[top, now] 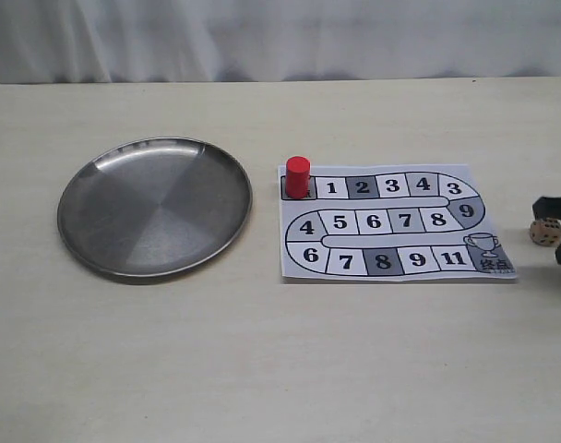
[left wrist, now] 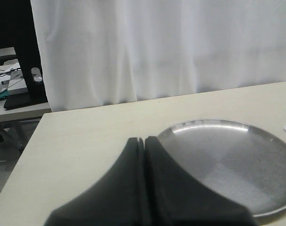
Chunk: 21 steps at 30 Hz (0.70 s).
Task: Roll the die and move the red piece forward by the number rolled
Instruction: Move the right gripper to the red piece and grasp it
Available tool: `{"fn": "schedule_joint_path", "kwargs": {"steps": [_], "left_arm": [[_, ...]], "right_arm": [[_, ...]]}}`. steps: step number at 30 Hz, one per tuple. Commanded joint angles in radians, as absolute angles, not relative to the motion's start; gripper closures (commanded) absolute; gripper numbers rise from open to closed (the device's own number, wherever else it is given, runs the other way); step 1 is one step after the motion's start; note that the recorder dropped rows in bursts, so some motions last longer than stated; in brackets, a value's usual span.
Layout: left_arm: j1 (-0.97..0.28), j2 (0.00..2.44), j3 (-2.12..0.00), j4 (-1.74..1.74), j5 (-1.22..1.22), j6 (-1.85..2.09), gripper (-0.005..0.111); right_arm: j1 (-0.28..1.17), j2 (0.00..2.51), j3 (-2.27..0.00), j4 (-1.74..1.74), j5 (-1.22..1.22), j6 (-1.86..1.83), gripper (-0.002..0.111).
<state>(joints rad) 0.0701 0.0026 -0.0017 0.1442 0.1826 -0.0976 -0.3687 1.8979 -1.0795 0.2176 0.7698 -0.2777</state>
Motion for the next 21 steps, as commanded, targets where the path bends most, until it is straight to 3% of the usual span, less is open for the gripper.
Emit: {"fn": "schedule_joint_path", "kwargs": {"steps": [1,7,17,19,21], "left_arm": [[0.075,0.0,0.0,0.144,0.173,-0.097,0.107],[0.075,0.0,0.0,0.144,0.173,-0.097,0.107],[0.075,0.0,0.0,0.144,0.173,-0.097,0.107],[0.075,0.0,0.0,0.144,0.173,-0.097,0.107],[0.075,0.0,0.0,0.144,0.173,-0.097,0.107]], "right_arm": [[-0.37,1.863,-1.192,0.437,0.936,-0.401,0.104],[-0.234,1.811,-1.246,0.733,0.93,-0.631,0.104],[0.228,1.88,-1.35,0.6,0.538,-0.687,0.103],[0.291,1.91,-1.393,0.56,0.5,-0.677,0.097],[0.34,1.953,-1.445,0.498,0.469,-0.632,0.084]]}}
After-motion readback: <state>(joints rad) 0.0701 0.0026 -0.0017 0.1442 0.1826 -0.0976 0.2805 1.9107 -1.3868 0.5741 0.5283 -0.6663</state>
